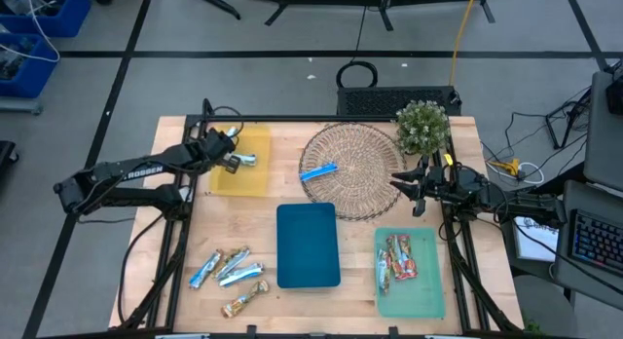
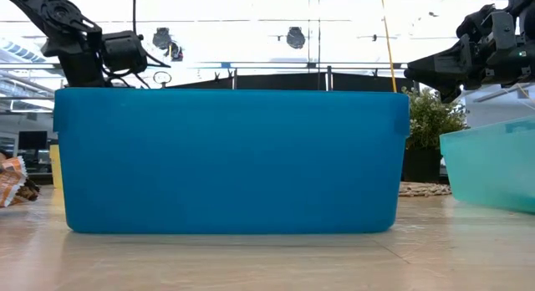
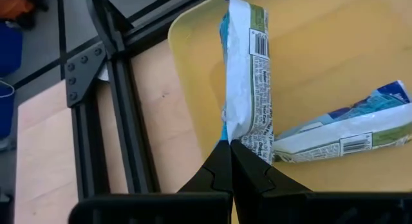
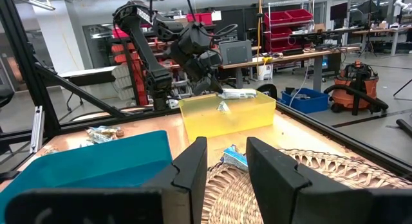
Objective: Pick and place Granola Bars by type
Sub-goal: Put the blue granola bar into the yellow bin
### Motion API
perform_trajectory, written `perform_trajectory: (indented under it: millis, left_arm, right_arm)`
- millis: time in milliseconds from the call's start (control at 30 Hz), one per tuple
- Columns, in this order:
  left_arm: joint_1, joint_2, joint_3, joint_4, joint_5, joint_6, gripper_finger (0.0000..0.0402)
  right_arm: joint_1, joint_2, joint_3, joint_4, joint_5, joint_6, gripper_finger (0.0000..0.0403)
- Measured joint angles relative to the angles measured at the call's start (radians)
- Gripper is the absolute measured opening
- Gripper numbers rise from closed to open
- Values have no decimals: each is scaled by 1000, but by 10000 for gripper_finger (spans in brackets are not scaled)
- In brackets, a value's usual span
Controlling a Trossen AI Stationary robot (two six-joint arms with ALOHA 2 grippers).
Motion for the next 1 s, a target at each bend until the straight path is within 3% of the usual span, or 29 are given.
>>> perform_trajectory:
  millis: [233,733,867,1000]
  left_arm:
    - [21,2,0,0,17,11,0]
    - [-4,3,1,-26,400,4,0]
    - [-28,3,1,-25,402,3,0]
    - [-34,3,1,-26,330,4,0]
  right_arm:
    - [0,0,0,0,0,0,100]
    - [0,0,0,0,0,0,100]
    - [0,0,0,0,0,0,100]
    - [0,0,0,0,0,0,100]
